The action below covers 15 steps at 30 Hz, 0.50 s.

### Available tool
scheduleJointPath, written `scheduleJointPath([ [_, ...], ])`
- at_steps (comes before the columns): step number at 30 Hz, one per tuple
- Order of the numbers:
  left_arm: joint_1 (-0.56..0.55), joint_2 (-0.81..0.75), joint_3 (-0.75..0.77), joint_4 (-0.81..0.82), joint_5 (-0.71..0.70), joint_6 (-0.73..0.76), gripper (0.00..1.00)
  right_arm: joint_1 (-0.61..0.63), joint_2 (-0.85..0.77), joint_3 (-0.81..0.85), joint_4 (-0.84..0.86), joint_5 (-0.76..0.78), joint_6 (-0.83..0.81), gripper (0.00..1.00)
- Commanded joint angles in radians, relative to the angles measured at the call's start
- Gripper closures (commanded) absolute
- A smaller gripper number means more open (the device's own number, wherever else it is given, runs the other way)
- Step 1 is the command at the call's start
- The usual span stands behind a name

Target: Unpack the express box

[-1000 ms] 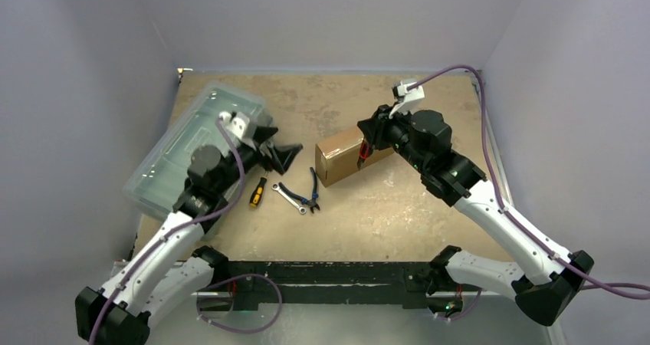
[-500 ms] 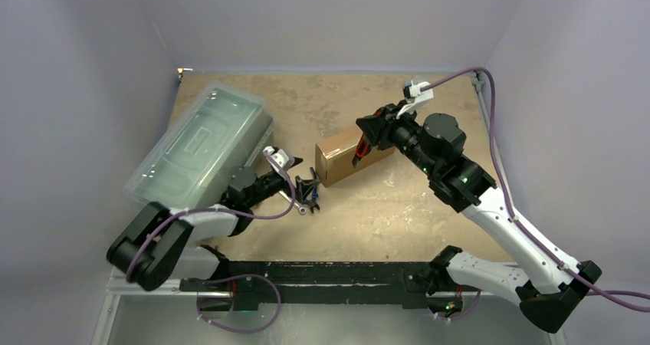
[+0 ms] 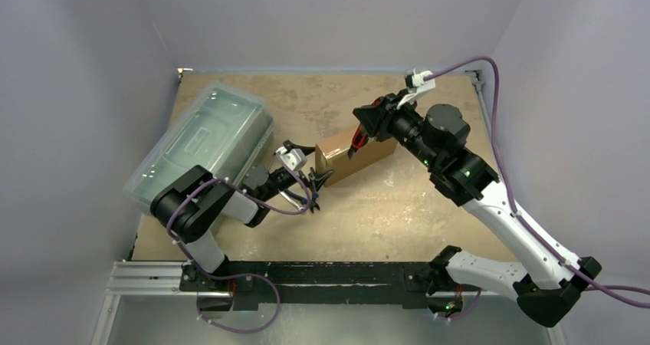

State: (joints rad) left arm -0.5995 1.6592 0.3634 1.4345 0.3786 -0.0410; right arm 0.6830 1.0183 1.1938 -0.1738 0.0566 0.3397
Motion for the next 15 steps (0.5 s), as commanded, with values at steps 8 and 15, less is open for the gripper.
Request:
scheduleJointPath([
  [8,-0.02,0.102,0.068,0.196,0.011,-0.059,0.32,0.13,0.173,0.152,0.032,0.137,-0.044,1.0],
  [15,-0.019,0.089,0.066,0.205,0.034,-0.046,0.48,0.148,0.23,0.178,0.08,0.205,-0.077,1.0],
])
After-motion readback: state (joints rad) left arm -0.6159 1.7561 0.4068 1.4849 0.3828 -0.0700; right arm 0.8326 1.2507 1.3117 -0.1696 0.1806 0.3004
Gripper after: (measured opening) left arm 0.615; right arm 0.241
